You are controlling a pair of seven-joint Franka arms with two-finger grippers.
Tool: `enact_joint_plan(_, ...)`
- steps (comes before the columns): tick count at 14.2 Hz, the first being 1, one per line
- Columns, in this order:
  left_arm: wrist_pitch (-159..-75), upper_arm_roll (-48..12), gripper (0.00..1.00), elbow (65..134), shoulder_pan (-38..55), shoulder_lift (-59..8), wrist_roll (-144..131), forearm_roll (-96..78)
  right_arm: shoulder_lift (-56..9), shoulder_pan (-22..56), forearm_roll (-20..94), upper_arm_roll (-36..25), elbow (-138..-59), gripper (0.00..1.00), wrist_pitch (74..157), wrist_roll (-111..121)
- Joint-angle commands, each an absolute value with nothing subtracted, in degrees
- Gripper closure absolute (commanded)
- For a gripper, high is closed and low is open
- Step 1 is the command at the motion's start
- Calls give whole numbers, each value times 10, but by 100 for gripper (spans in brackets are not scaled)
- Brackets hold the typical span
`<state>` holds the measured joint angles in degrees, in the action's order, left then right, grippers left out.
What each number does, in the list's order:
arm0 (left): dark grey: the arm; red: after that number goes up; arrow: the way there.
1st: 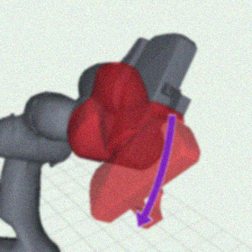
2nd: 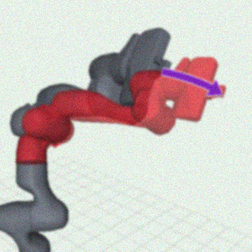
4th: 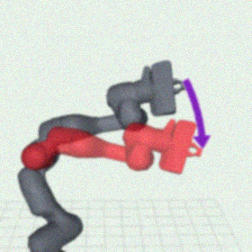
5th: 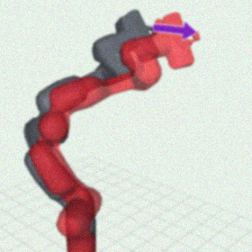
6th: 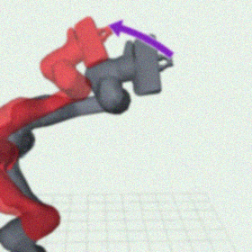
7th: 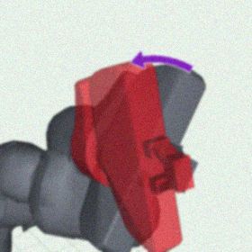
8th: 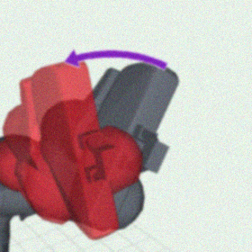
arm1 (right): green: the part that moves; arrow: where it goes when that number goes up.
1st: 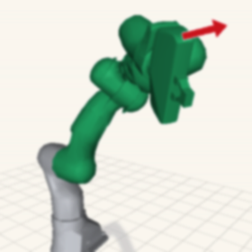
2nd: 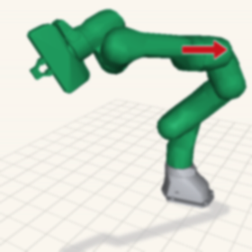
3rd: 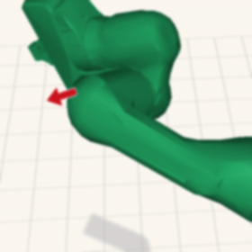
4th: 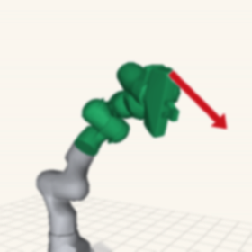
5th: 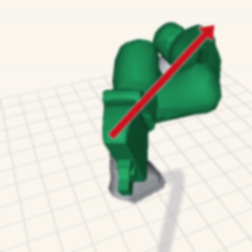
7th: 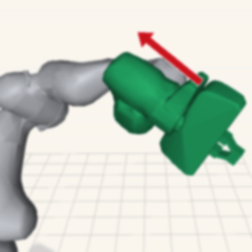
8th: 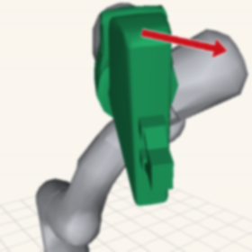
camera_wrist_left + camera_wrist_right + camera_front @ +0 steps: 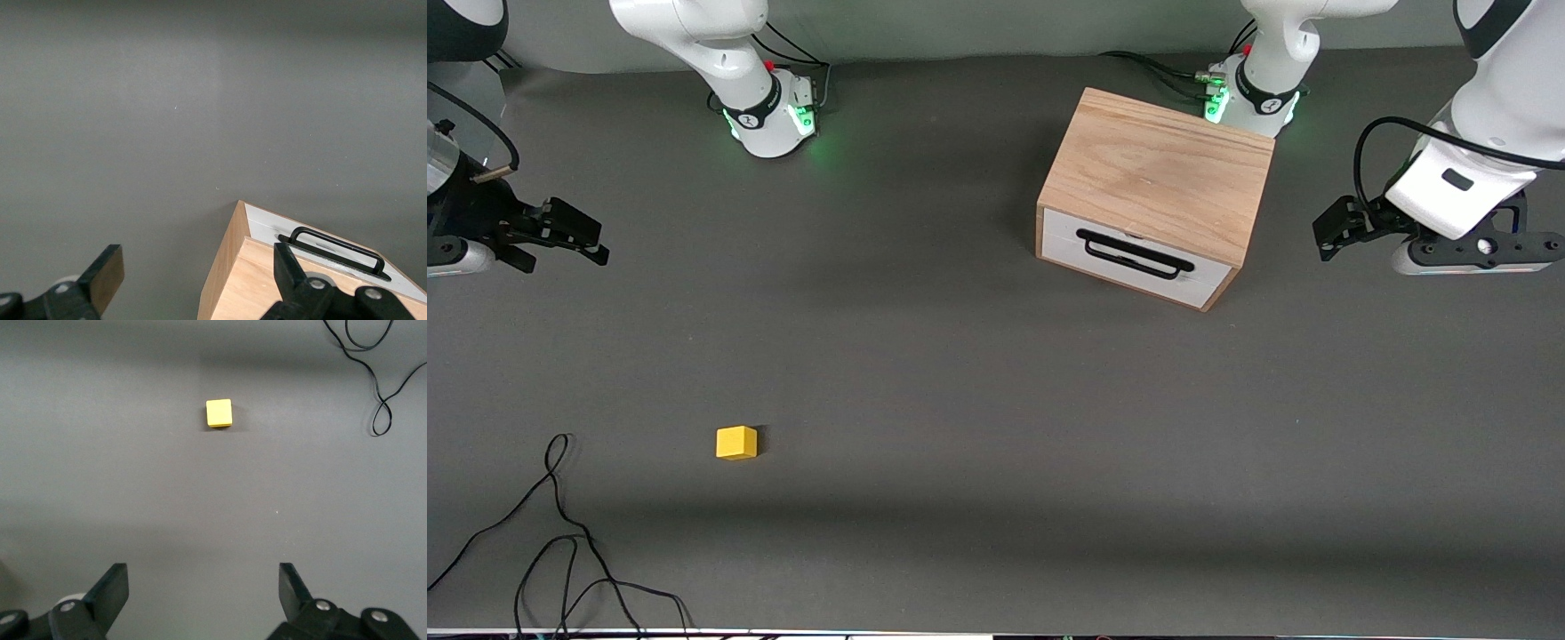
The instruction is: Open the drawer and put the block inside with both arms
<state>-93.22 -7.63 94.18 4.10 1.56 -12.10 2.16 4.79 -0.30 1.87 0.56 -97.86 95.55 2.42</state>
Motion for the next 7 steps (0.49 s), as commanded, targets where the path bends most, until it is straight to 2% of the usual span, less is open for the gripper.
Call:
enact_joint_plan(1,-937,-75,0,951,41,23,-111,18,41,1,11,4,-964,0,955,19)
enact_joint_plan(7,-937,-75,0,951,40,23,-111,18,40,1,11,4,-969,0,954,20)
